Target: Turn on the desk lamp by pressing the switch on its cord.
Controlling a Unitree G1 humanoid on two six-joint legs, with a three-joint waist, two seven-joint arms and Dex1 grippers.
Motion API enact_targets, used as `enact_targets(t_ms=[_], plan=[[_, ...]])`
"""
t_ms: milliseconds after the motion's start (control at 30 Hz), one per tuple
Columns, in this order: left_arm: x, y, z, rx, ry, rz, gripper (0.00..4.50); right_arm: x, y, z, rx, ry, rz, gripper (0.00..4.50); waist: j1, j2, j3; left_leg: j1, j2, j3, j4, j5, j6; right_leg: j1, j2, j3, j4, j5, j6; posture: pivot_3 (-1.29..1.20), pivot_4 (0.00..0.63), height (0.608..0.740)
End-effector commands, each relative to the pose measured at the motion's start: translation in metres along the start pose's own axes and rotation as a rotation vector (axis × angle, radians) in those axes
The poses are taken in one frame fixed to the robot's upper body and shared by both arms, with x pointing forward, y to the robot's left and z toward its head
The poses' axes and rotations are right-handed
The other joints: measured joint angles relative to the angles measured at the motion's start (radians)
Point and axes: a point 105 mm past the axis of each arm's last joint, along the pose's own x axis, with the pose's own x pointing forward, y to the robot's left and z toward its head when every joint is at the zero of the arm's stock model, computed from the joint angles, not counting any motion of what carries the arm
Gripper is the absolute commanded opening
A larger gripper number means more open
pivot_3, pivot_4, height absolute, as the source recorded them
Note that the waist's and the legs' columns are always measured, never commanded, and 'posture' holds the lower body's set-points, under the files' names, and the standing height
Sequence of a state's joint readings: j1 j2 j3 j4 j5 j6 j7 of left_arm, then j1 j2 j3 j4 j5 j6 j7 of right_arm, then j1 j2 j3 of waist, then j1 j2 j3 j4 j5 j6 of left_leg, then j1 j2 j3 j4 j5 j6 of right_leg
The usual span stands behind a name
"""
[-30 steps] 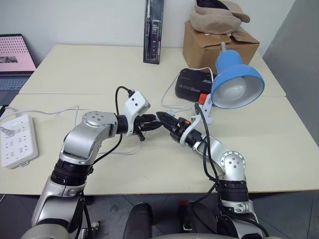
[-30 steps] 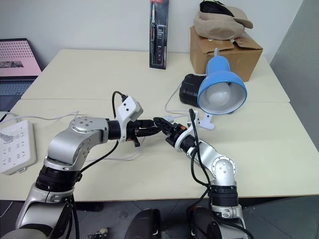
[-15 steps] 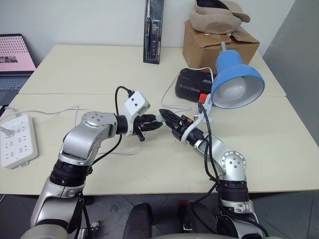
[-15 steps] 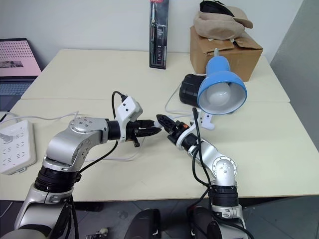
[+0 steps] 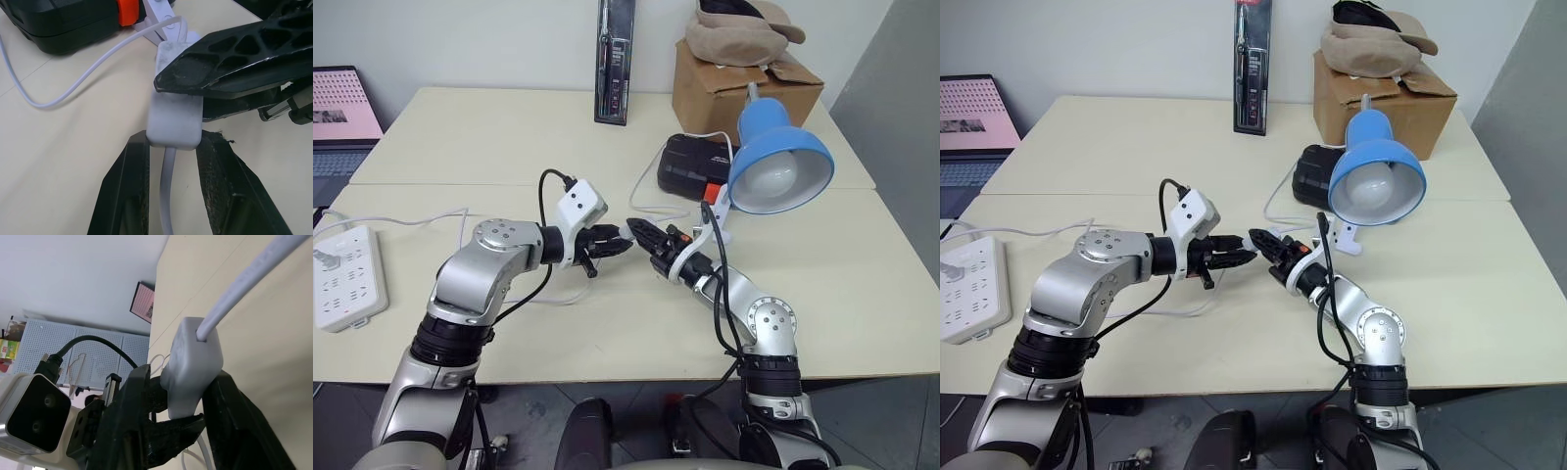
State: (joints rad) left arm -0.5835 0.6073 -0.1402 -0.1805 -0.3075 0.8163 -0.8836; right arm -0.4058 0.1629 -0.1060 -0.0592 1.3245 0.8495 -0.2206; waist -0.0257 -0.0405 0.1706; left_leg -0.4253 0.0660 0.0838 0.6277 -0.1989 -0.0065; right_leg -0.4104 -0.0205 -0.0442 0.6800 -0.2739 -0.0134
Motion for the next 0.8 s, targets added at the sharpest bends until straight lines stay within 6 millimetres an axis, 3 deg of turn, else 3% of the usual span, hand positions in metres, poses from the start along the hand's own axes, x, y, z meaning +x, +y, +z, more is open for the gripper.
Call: enact_targets(t_ms=[33,567,633,800], plan=[[-0.004,0.002,0.009,0.038,-0.024,0.013,1.03,0.002,0.012,-0.004,0.046,-0.006,0.062,0.53,0.0,0.0,0.0,0.0,0.0,0.0,0.0,0.0,0.0,0.0,0.0,0.0,0.0,0.0,0.0,0.0,0.15,0.74],[-0.005,0.003,0.011,0.042,-0.031,0.015,1.03,-0.001,0.014,-0.003,0.028,-0.017,0.086,0.53,0.0,0.0,0.0,0.0,0.0,0.0,0.0,0.0,0.0,0.0,0.0,0.0,0.0,0.0,0.0,0.0,0.15,0.74],[-0.005,0.003,0.011,0.041,-0.031,0.015,1.03,-0.004,0.024,-0.004,0.008,-0.005,0.132,1.24,0.0,0.0,0.0,0.0,0.0,0.0,0.0,0.0,0.0,0.0,0.0,0.0,0.0,0.0,0.0,0.0,0.15,0.74],[-0.005,0.003,0.011,0.042,-0.03,0.016,1.03,-0.008,0.027,-0.006,-0.009,0.014,0.146,2.19,0.0,0.0,0.0,0.0,0.0,0.0,0.0,0.0,0.0,0.0,0.0,0.0,0.0,0.0,0.0,0.0,0.15,0.74]])
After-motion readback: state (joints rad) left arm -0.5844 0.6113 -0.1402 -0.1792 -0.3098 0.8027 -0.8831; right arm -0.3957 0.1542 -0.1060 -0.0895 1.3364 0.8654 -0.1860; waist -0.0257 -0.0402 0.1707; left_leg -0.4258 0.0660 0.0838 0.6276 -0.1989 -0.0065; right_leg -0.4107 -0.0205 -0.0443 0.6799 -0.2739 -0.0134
